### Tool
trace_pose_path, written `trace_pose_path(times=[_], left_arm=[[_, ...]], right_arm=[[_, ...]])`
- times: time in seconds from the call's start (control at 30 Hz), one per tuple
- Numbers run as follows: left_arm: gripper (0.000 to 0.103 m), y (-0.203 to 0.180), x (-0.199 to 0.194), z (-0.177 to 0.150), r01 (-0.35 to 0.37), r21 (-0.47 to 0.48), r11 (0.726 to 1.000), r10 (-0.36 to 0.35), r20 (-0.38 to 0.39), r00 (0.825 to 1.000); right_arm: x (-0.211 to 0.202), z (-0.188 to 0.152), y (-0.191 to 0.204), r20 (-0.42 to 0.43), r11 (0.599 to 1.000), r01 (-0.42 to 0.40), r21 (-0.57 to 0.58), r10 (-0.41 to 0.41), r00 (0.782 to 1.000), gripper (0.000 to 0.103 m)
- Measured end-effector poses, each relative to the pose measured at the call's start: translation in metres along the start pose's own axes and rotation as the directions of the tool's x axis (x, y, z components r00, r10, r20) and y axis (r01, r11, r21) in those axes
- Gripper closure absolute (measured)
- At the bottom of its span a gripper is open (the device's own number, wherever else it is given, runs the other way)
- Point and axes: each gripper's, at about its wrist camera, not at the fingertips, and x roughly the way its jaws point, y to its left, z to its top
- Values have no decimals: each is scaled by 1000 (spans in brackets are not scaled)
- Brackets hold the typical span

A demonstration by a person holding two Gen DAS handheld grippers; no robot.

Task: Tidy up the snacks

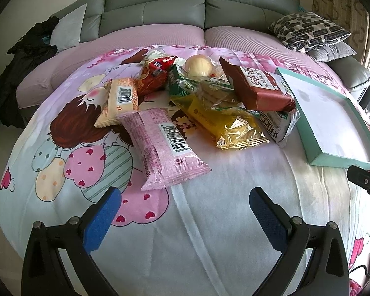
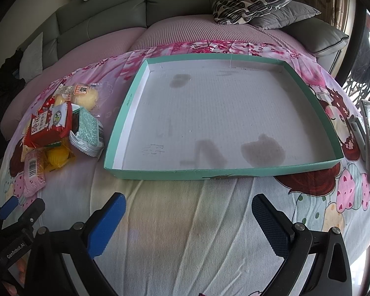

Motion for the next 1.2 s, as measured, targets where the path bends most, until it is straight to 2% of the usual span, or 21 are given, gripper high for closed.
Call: trace_pose_path(times=[0.4,0.6,0.7,0.8,0.93,1.1,1.2], left_arm=[[0,3,-11,16,-9,-7,1000,9,8,1000],[0,12,-34,57,-31,-39,999,33,62,998],[0,17,-39,77,-73,-51,996,76,49,996],[0,22,-42,91,-96,-108,989,101,41,994],[0,32,-32,102,-72,-225,972,70,-15,997],[0,31,-21,98,-73,-276,958,67,-34,997],[0,31,-14,94,-113,-292,950,101,-56,993]], right_arm=[[-8,5,-1,18,1000,6,-4,-6,1000,0],[-24,22,-2,75,1000,-8,16,7,997,0],[-35,37,2,117,999,-26,26,23,993,0],[-41,49,13,142,999,-45,16,42,989,0],[-44,63,31,168,996,-90,-10,91,982,0],[-40,75,49,173,994,-110,-14,111,979,0],[-36,78,58,168,993,-119,-21,121,978,0]])
